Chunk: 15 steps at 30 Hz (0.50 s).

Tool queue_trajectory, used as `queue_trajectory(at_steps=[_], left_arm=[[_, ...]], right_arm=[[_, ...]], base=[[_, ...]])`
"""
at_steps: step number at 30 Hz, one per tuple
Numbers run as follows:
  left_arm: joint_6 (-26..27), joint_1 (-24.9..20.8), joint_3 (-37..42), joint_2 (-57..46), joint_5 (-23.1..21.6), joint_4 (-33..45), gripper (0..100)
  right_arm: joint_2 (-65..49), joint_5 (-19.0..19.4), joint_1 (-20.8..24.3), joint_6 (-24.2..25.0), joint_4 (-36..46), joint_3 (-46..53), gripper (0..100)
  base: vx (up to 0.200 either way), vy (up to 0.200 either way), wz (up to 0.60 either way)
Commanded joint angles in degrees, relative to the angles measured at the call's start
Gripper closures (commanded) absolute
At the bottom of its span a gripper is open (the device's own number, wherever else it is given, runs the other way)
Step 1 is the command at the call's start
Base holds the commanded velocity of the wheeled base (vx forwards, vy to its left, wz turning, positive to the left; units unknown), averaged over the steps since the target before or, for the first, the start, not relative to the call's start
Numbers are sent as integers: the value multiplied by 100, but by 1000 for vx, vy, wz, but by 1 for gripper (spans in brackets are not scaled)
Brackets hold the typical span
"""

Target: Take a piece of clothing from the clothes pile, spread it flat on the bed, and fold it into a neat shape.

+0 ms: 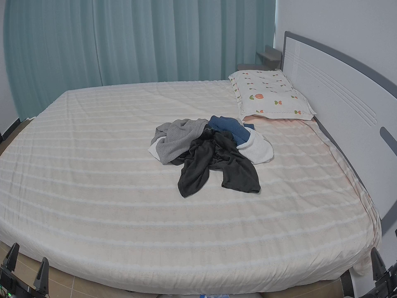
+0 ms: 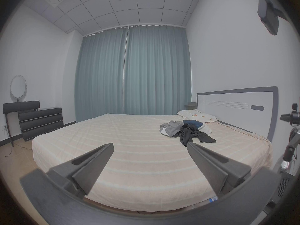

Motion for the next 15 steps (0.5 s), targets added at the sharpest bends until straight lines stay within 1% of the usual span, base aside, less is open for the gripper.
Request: queue_trajectory(at_steps=[1,2,4,6,8,9,10,11,12,14,15], left_arm=[[-1,2,101,-104,1,-2,0],[-1,2,101,-104,1,-2,0],[-1,2,101,-104,1,-2,0],[-1,2,101,-104,1,-2,0],[-1,2,101,-104,1,-2,0],[-1,2,101,-104,1,-2,0],[-1,2,101,-104,1,-2,0],[-1,2,101,-104,1,-2,0],[-1,2,101,-104,1,-2,0],[-1,2,101,-104,1,-2,0],[-1,2,101,-104,1,-2,0]], right_arm=[[1222,299,55,-14,73,-1750,0],[1415,413,64,-172,117,-1802,0],[1925,606,55,-339,126,-1767,0],[2813,738,73,-252,12,-1627,0],[3692,782,108,12,-191,-1583,0],[3946,800,152,91,-270,-1583,0],[4535,844,301,249,-498,-1600,0],[4597,844,319,267,-525,-1609,0],[5441,835,565,513,-938,-1679,0],[5652,826,618,592,-1069,-1706,0],[6838,756,776,1014,-1922,-1864,0]], base=[[0,0,0],[0,0,0],[0,0,0],[0,0,0],[0,0,0],[0,0,0],[0,0,0],[0,0,0],[0,0,0],[0,0,0],[0,0,0]])
